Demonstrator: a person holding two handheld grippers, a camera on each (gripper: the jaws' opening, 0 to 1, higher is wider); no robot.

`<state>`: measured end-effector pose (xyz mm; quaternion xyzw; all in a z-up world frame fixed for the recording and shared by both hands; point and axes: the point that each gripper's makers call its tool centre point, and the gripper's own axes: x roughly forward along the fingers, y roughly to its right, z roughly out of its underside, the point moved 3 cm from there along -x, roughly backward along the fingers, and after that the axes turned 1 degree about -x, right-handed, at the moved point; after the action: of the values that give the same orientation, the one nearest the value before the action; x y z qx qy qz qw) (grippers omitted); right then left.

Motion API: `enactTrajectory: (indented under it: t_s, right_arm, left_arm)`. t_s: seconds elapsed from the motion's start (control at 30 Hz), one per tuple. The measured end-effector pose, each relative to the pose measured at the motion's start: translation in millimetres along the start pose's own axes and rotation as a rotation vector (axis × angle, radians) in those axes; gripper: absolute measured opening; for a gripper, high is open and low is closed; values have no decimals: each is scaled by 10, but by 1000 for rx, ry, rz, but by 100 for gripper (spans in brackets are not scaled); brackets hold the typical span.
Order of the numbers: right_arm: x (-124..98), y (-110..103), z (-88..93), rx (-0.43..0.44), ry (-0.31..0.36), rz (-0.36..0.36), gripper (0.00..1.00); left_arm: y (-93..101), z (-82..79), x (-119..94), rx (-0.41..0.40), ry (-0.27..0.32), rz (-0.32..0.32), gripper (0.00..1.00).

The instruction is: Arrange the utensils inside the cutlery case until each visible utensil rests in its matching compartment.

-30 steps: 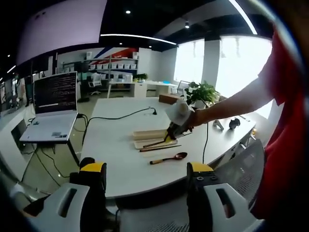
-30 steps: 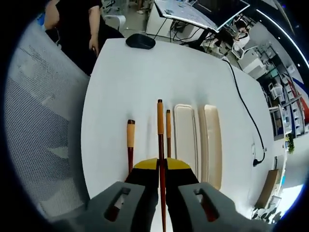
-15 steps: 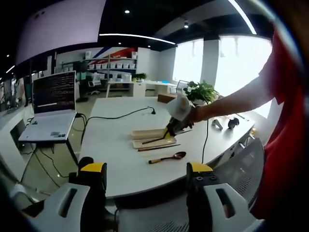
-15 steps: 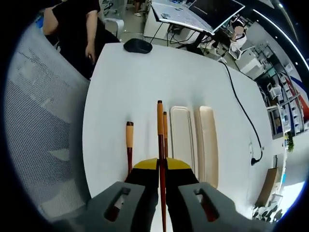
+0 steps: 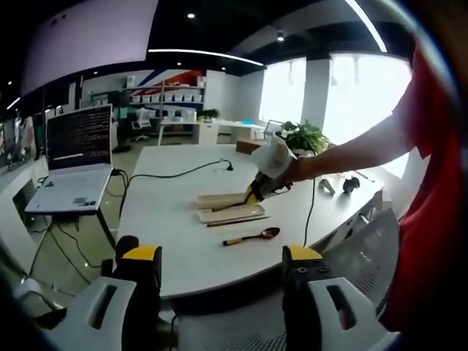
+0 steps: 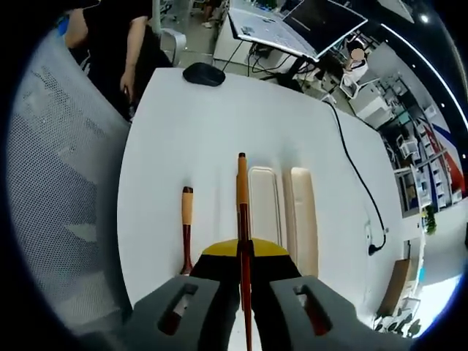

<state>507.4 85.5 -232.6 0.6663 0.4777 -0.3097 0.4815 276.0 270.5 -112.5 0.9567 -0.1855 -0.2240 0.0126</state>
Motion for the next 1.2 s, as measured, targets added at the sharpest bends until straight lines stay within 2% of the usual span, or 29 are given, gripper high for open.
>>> enactTrajectory:
  t_s: [0.33,0.47,0.53,0.7,0.8,1.0,1.2]
  right_arm:
    - [7,72,-3,8,-2,5,0]
    - [-29,123,-12,29,-1,22,0]
    - [-51,136,-7,25,-7,28,0]
    - [-110,225,37,19,-23,53,0]
    - [-152,276,40,42,-16,58,0]
    - [-207,318,62,55,1,60,0]
    - [-248,430,86,77,19,74,0]
  left_arm:
    - [-3,-18,40,9,-4,43,68]
    - [10,-40,50,34,18,73,60]
    - [-10,-13,85,23,-5,81,65]
    - [-2,-26,99,20,18,124,67]
    - [-19,4,121,22,10,129,68]
    - [-20,-75,157,-22,44,110,74]
    - [24,-96,203,34,41,103,77]
